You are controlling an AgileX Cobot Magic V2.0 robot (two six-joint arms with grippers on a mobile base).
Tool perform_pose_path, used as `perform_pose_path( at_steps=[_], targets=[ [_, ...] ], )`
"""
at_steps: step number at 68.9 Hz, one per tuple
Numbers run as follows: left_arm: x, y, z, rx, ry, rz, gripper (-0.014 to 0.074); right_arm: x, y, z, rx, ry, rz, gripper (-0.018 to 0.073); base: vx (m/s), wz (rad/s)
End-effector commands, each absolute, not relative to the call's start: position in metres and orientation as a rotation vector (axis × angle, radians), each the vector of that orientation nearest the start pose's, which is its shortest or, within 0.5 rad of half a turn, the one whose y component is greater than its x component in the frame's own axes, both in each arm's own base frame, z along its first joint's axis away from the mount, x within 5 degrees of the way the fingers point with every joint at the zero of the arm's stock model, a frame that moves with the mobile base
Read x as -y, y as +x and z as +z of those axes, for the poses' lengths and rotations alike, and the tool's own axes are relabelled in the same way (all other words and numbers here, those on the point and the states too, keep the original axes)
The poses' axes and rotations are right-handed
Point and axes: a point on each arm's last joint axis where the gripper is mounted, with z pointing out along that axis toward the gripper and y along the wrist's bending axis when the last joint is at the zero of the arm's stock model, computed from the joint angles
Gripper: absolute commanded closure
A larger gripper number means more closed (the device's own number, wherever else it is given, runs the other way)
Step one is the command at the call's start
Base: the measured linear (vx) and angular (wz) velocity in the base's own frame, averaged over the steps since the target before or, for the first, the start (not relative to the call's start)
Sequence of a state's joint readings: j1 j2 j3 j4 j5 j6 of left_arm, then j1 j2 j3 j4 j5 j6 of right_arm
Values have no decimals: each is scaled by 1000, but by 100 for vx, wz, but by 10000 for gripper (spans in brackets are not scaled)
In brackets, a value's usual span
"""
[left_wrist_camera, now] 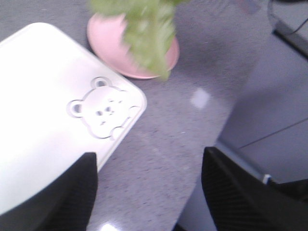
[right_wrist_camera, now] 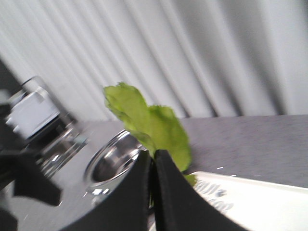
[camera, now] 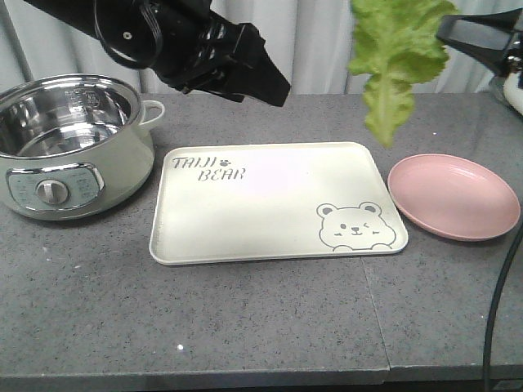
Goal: Transfer vegetables to tray and serve
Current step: 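Grasp the lettuce with the right gripper and release the left gripper, then lower the lettuce onto the pink plate and open the right gripper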
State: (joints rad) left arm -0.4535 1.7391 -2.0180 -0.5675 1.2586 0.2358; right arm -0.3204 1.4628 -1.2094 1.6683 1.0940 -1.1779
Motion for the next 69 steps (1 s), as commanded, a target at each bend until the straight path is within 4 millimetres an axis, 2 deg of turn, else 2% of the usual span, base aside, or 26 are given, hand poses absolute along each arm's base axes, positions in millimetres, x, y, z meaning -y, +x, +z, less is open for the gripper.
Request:
perform_pose_path(
  at_steps=[1, 10, 19, 26, 39, 52, 62, 69],
  targets=[
    [189, 293, 469, -2223, 792, -758, 134, 42, 300, 419, -1502, -40, 1063, 565, 0, 0],
    [177, 302, 464, -2276, 730, -543, 134, 67, 302, 410, -1575, 73, 934, 565, 0, 0],
    [163, 311, 460, -2307, 653, -324, 134, 75, 315, 390, -1673, 143, 889, 565, 0, 0],
    [157, 314, 460, -2310, 627, -239, 134, 80, 329, 370, -1731, 173, 893, 565, 0, 0],
    [156, 314, 460, -2309, 625, -210, 134, 91, 355, 320, -1830, 289, 1030, 565, 0, 0],
    [156, 314, 460, -2309, 625, -210, 134, 97, 370, 278, -1941, 368, 1098, 563, 0, 0],
    [156, 314, 460, -2309, 625, -210, 134, 102, 374, 263, -2005, 415, 1039, 546, 0, 0],
    [156, 314, 460, -2309, 625, -210, 134, 104, 374, 260, -2033, 415, 988, 491, 0, 0]
  ],
)
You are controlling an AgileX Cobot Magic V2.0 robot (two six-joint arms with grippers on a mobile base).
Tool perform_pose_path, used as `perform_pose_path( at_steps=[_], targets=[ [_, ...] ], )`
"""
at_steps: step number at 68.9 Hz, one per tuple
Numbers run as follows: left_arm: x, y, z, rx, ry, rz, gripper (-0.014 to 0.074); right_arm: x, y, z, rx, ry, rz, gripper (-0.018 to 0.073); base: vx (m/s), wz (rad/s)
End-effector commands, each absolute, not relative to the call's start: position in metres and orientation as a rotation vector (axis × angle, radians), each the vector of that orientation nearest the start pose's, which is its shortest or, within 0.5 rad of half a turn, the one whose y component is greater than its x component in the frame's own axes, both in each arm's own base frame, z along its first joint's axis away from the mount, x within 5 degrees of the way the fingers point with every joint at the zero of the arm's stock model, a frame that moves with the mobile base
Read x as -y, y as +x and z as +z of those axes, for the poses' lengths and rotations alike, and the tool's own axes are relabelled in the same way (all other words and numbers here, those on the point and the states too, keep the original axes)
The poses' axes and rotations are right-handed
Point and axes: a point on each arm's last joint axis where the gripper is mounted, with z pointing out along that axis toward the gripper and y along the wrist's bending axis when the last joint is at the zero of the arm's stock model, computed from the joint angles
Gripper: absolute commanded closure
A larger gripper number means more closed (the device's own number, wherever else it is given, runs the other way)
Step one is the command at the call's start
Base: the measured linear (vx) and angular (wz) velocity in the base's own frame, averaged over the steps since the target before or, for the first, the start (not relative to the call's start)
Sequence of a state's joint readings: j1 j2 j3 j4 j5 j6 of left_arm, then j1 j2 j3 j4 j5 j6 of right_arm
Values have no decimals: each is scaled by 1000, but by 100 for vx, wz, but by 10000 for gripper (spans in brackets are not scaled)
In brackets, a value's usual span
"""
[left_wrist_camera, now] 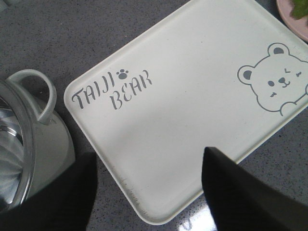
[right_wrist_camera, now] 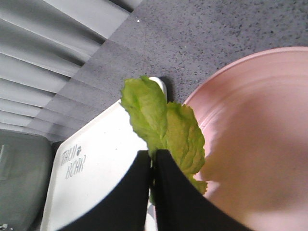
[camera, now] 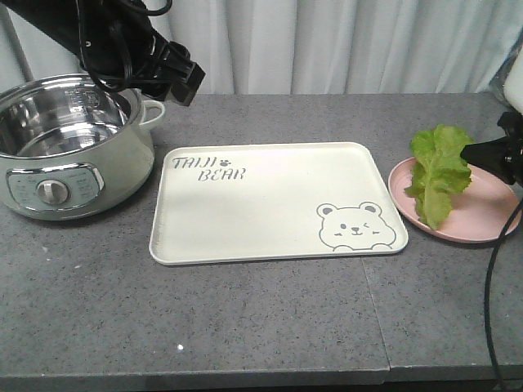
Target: Transfer vegetables to tray and serve
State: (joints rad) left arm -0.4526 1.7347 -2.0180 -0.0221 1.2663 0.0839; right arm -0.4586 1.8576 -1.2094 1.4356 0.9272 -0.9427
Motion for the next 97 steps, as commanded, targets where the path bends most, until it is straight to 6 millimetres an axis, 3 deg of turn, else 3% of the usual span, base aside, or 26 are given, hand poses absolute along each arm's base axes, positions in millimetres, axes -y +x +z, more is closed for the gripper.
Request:
perform_pose_path(
  at_steps=[1, 18, 27, 57, 77, 89, 97],
  targets=[
    [156, 314, 460, -2309, 625, -210, 134, 104, 374, 259, -2039, 412, 980, 482, 0, 0],
    [156, 315, 459, -2312, 626, -210, 134, 113, 375, 251, -2093, 431, 811, 174, 0, 0],
    [156, 315, 459, -2312, 625, -210, 134, 119, 377, 251, -2093, 452, 732, 74, 0, 0],
    [156, 315, 459, -2318, 607, -218, 134, 137, 385, 295, -2252, 292, 441, 71, 0, 0],
    [156, 315, 459, -2318, 606, -218, 134, 148, 378, 281, -2417, 332, 274, 99, 0, 0],
    [156, 315, 459, -2318, 606, -218, 134, 148, 378, 277, -2430, 347, 280, 105, 0, 0],
    [156, 315, 459, -2318, 606, -218, 134, 149, 381, 263, -2477, 372, 320, 105, 0, 0]
  ],
)
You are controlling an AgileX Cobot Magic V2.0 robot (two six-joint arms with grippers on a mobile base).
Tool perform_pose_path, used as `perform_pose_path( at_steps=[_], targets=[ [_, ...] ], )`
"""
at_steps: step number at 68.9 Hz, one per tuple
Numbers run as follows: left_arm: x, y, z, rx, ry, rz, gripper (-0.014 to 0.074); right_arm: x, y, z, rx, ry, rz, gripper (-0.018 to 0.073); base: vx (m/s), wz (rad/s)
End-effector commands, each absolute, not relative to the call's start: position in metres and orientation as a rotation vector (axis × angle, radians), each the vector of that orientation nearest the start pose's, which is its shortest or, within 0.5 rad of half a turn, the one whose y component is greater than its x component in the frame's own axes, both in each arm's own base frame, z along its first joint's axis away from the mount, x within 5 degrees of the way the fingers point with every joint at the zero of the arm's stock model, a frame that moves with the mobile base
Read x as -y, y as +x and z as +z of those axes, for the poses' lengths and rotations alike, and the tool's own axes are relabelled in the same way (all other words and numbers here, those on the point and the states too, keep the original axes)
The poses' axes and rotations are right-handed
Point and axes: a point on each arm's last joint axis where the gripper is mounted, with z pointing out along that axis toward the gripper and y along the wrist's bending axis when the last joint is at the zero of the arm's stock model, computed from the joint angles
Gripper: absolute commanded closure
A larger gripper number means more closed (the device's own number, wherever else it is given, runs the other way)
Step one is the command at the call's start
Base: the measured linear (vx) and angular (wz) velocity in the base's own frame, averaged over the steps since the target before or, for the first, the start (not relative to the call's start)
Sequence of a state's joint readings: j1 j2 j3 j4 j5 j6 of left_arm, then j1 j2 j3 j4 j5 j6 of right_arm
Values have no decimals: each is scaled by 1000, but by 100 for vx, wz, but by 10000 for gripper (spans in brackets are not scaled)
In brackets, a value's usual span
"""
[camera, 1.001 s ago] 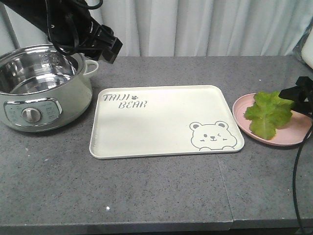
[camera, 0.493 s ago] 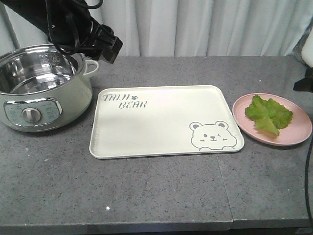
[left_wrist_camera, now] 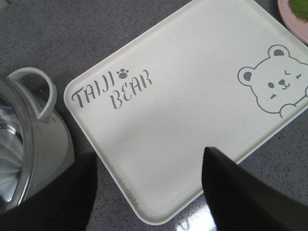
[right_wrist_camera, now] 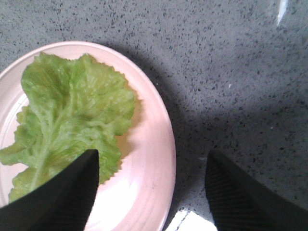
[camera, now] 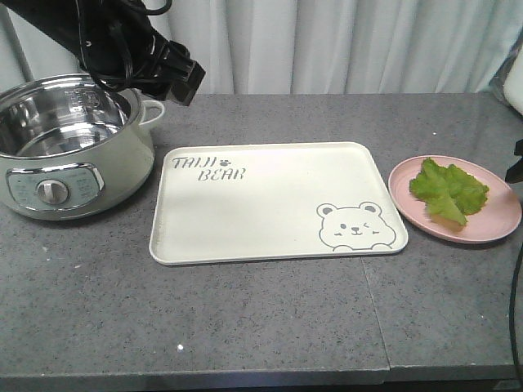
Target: Transfer vegetables to tray and serve
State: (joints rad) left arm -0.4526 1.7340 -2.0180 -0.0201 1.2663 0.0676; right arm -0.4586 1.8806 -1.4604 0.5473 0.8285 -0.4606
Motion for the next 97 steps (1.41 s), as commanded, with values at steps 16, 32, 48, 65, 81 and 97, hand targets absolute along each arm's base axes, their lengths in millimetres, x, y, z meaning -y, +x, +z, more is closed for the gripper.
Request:
perform_pose_path(
  at_steps=[16, 32, 48, 65, 81, 97],
  targets=[
    [156, 315, 459, -2318, 606, -218, 134, 150, 386, 240, -2540, 394, 365, 105, 0, 0],
    [156, 316, 458, -2320, 607, -217, 134, 150, 387, 233, -2560, 401, 381, 199, 0, 0],
    [160, 324, 449, -2345, 613, -213, 134, 150, 387, 233, -2563, 400, 384, 481, 0, 0],
    [160, 325, 448, -2348, 614, -210, 134, 153, 387, 235, -2540, 423, 390, 568, 0, 0],
    [160, 325, 448, -2348, 614, -212, 134, 163, 380, 260, -2372, 541, 532, 566, 0, 0],
    [160, 325, 448, -2348, 613, -211, 134, 133, 382, 314, -2174, 349, 733, 565, 0, 0]
  ],
)
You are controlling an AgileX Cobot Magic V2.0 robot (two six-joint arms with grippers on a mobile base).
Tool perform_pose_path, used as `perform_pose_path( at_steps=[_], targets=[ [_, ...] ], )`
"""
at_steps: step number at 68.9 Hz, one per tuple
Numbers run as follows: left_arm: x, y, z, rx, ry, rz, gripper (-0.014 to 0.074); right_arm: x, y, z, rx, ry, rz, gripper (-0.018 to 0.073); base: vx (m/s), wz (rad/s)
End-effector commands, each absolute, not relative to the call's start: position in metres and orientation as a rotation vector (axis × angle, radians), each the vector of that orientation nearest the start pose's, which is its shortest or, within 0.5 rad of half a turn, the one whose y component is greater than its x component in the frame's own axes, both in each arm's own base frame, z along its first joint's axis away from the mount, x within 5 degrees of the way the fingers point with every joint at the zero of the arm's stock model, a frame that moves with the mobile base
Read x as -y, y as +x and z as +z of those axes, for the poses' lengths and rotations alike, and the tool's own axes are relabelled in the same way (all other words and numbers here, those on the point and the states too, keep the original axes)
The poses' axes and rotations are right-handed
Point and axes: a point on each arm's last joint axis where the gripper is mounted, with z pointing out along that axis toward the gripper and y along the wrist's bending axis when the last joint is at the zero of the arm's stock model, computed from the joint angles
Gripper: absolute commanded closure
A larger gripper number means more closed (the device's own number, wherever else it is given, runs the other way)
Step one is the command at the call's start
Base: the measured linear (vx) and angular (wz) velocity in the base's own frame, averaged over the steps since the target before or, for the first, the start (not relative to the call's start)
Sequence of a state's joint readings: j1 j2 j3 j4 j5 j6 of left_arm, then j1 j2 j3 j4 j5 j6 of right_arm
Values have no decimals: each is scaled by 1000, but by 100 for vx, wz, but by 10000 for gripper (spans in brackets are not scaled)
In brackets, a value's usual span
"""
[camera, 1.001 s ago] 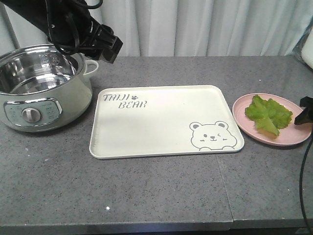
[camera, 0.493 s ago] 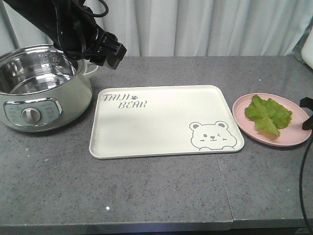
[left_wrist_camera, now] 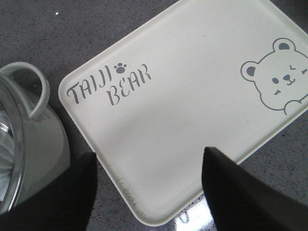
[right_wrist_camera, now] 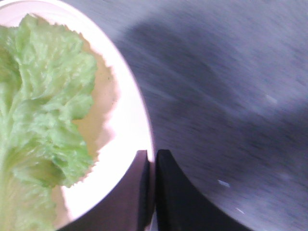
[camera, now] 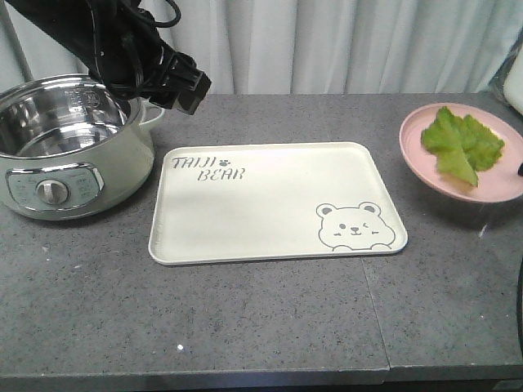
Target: Transfer vegetables to tray and serve
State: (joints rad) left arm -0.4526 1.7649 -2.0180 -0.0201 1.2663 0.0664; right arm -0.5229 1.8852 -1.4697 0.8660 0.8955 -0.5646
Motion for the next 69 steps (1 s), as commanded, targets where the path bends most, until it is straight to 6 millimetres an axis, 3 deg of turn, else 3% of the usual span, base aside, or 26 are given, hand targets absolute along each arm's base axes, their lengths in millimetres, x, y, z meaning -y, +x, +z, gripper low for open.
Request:
perform_pose_path(
  at_steps=[1, 12, 14, 16, 25, 34, 43, 53, 69],
  targets=[
    [160, 325, 448, -2348, 613, -211, 134, 128, 384, 317, -2169, 327, 755, 565, 0, 0],
    [160, 325, 448, -2349, 611, -208, 134, 65, 405, 342, -2158, 81, 835, 561, 0, 0],
    [160, 325, 448, -2349, 610, -208, 134, 37, 412, 345, -2166, -7, 836, 561, 0, 0],
    [160, 325, 448, -2349, 610, -208, 134, 25, 417, 346, -2168, -35, 824, 560, 0, 0],
    [159, 325, 447, -2355, 583, -200, 134, -28, 434, 331, -2236, -129, 792, 555, 0, 0],
    [157, 327, 448, -2361, 543, -172, 134, -70, 446, 301, -2329, -256, 764, 550, 0, 0],
    [156, 327, 448, -2366, 523, -176, 134, -92, 453, 277, -2395, -334, 724, 529, 0, 0],
    [156, 327, 448, -2368, 515, -178, 134, -98, 457, 272, -2398, -349, 724, 457, 0, 0],
    [156, 327, 448, -2375, 483, -184, 134, -95, 456, 273, -2407, -374, 681, 179, 0, 0]
  ],
)
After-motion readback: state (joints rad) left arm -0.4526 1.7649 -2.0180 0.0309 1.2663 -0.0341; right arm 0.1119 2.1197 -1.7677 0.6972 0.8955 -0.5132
